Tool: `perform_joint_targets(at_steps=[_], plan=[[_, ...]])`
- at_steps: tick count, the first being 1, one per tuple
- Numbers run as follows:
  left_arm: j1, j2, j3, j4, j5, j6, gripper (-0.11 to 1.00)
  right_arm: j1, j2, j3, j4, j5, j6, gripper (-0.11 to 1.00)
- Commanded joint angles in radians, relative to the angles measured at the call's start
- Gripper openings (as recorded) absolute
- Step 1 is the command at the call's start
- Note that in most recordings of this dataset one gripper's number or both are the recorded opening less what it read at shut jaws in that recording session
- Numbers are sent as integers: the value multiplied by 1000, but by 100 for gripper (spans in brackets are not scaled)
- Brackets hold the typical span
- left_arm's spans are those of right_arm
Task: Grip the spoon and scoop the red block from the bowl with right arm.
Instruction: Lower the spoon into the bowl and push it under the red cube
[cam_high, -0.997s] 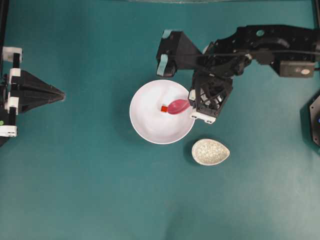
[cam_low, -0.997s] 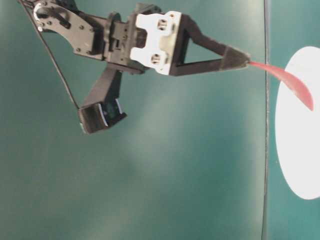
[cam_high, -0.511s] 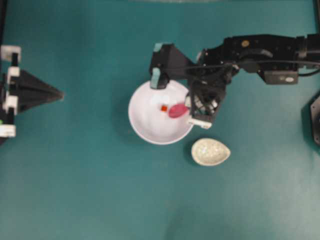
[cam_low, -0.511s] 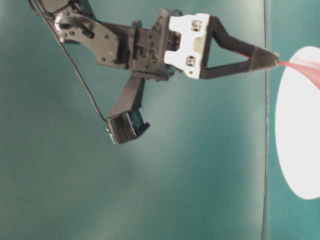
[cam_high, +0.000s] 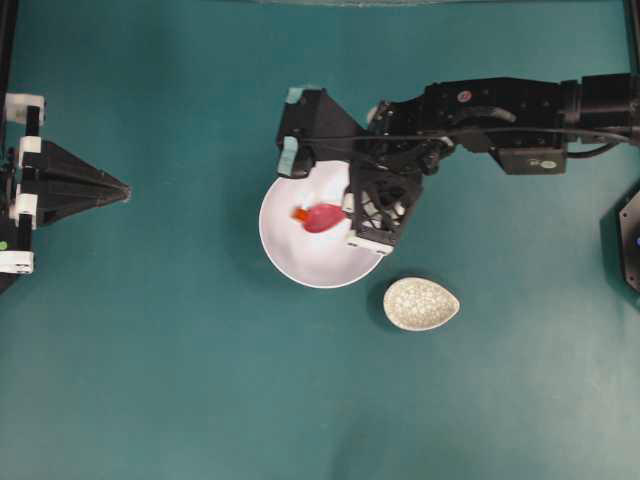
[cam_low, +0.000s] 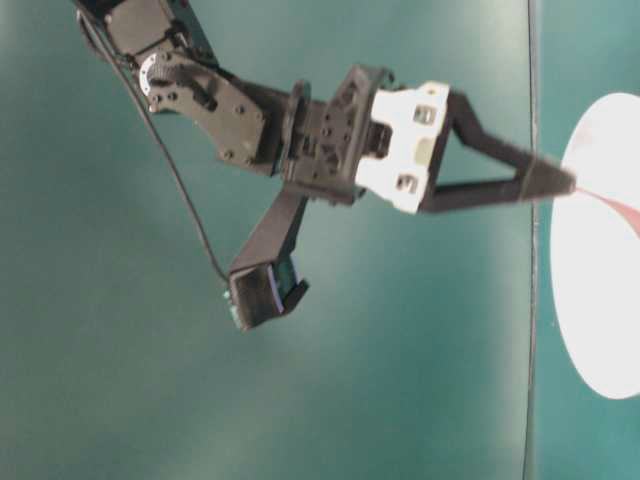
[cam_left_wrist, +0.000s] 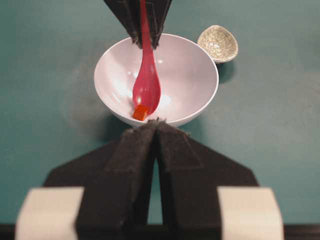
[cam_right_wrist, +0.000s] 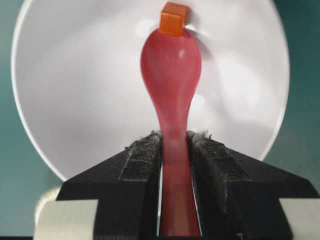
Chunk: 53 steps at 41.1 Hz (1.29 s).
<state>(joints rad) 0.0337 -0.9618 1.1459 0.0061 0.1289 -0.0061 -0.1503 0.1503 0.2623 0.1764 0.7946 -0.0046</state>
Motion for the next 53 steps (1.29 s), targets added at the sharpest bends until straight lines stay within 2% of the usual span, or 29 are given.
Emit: perform_joint_targets(at_steps=[1, 53], plan=[[3, 8, -18, 2, -5, 0, 1, 3, -8, -46, 0, -18, 2, 25], [2, 8, -18, 2, -5, 0, 1, 17, -60, -57, 0, -77, 28, 25]])
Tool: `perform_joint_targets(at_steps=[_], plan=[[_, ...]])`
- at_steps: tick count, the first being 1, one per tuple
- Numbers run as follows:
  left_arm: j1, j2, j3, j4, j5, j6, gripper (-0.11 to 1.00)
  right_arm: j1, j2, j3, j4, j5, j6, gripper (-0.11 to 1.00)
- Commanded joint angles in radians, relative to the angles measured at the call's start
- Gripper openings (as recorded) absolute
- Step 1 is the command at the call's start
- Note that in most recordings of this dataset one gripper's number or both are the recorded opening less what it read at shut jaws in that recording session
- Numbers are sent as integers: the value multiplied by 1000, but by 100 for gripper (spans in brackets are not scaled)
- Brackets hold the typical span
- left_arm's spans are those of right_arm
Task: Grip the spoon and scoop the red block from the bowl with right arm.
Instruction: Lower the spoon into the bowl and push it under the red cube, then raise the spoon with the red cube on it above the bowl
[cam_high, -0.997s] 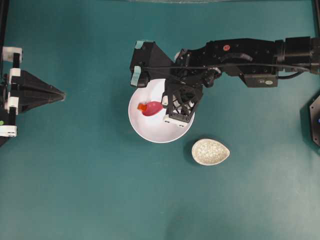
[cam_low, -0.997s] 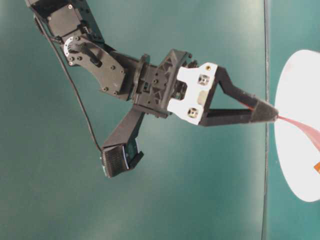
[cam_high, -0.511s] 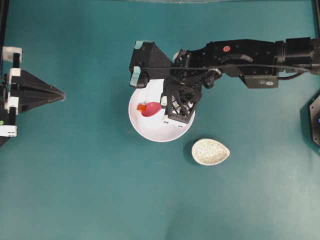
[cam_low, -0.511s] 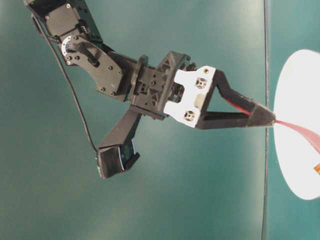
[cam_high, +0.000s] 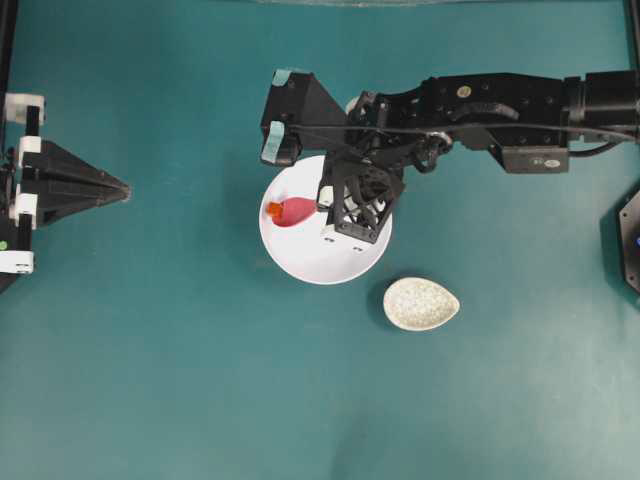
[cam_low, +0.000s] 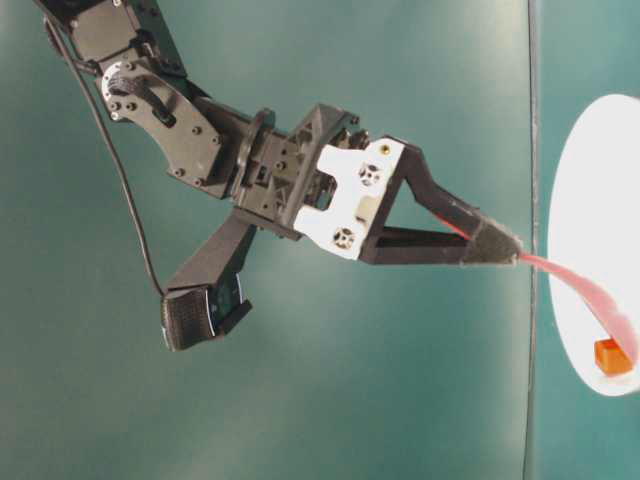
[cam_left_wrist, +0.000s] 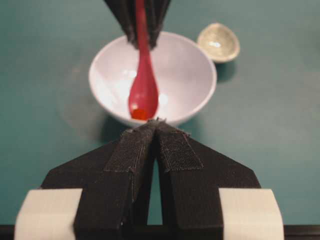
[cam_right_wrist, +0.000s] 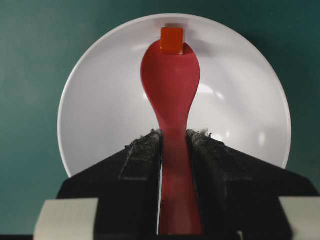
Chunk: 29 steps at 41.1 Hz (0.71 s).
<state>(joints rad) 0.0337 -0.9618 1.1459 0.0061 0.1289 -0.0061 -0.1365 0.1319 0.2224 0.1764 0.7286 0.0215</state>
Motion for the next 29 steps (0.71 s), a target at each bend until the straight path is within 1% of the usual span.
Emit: perform_joint_targets(at_steps=[1, 15, 25, 29], plan=[[3, 8, -18, 2, -5, 0, 1, 3, -43, -15, 0, -15, 2, 25], [3, 8, -17, 2, -5, 0, 1, 9, -63, 20, 5, -75, 3, 25], [3, 8, -17, 2, -5, 0, 1, 23, -84, 66, 6, -124, 6, 25], [3, 8, -18, 2, -5, 0, 1, 28, -95, 83, 6, -149, 23, 25]])
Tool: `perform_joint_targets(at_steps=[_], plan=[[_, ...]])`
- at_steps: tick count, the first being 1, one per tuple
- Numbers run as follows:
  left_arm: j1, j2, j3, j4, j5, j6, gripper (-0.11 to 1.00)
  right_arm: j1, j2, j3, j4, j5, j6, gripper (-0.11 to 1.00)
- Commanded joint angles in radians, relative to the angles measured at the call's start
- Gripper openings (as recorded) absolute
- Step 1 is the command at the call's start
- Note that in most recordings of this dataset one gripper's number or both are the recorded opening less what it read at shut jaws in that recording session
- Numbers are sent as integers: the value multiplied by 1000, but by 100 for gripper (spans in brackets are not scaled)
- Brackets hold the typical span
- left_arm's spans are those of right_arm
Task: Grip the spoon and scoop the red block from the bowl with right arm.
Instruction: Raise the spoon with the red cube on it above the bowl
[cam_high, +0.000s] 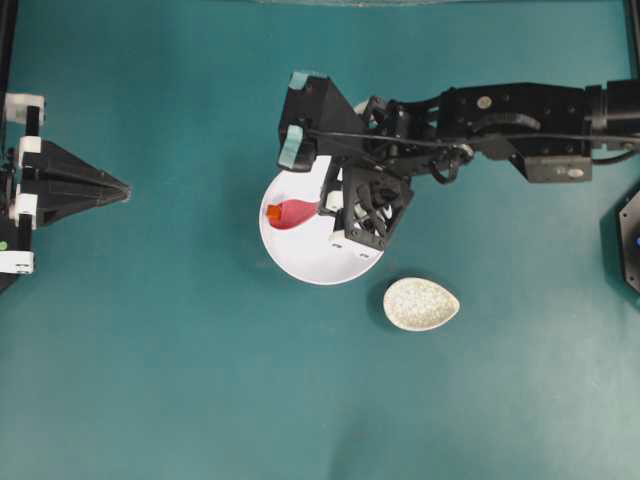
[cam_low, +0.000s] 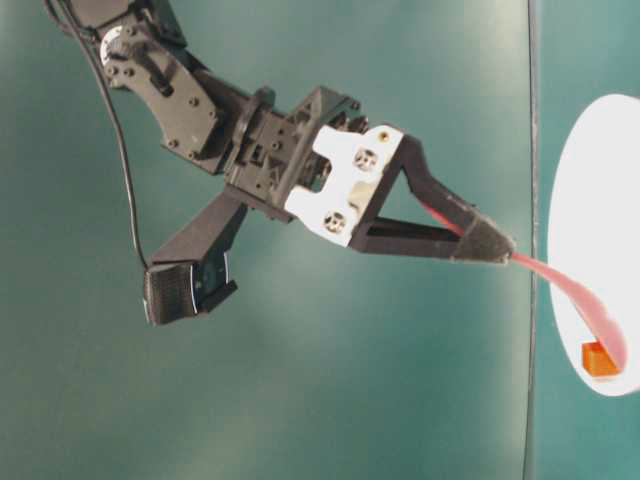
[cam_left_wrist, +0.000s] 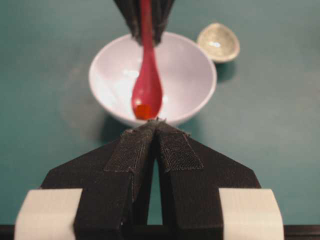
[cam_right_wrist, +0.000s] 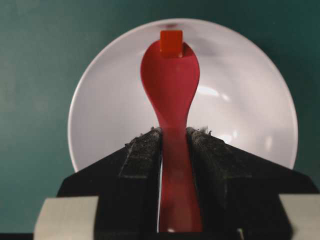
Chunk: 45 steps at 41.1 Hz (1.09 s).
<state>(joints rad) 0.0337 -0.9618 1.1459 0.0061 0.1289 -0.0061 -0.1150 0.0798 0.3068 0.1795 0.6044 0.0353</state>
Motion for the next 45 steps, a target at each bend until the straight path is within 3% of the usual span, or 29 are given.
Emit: perform_joint_targets(at_steps=[1, 13, 45], plan=[[3, 8, -17, 2, -5, 0, 1, 6, -46, 5, 3, -32, 15, 25], [3, 8, -17, 2, -5, -2, 1, 18, -94, 98, 3, -135, 41, 25], [3, 8, -17, 2, 5, -15, 1, 63, -201, 446, -3, -689, 32, 25]])
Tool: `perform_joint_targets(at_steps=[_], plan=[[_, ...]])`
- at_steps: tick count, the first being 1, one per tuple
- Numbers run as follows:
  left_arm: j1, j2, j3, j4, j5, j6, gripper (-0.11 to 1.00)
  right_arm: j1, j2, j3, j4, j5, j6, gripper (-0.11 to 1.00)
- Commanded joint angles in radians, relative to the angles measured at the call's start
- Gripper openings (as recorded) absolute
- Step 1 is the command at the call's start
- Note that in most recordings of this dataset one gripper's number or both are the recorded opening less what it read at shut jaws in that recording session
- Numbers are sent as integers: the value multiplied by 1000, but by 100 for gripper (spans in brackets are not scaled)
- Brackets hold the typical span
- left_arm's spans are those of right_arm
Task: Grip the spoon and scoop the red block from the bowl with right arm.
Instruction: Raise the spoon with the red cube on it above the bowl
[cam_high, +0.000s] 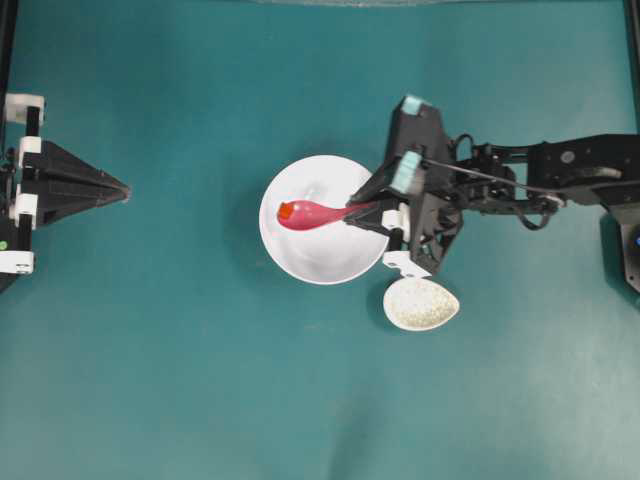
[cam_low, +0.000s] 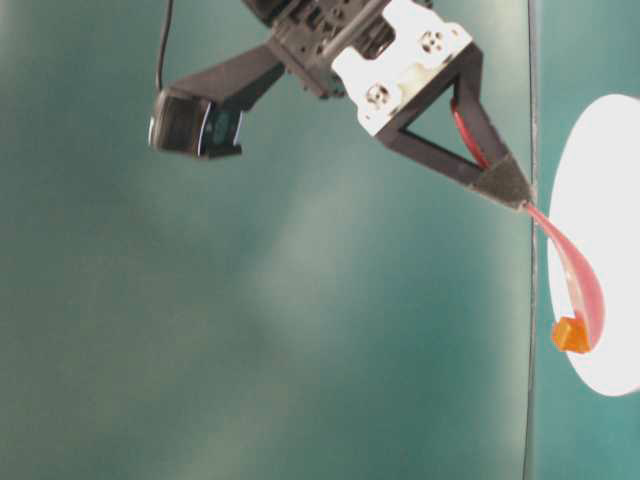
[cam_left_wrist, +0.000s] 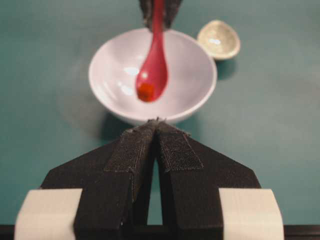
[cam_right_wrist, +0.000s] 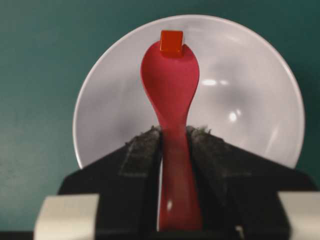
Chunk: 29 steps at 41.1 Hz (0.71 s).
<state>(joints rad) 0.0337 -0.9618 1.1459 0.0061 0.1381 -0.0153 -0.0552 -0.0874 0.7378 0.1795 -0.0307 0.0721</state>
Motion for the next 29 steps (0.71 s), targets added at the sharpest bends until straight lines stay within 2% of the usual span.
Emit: perform_joint_targets(at_steps=[1, 15, 29], plan=[[3, 8, -17, 2, -3, -9, 1, 3, -35, 26, -5, -67, -6, 25], [3, 8, -17, 2, 29, -37, 1, 5, -52, 232, -31, -362, -12, 25], [3, 8, -17, 2, 31, -40, 1, 5, -67, 275, -100, -440, -52, 25]])
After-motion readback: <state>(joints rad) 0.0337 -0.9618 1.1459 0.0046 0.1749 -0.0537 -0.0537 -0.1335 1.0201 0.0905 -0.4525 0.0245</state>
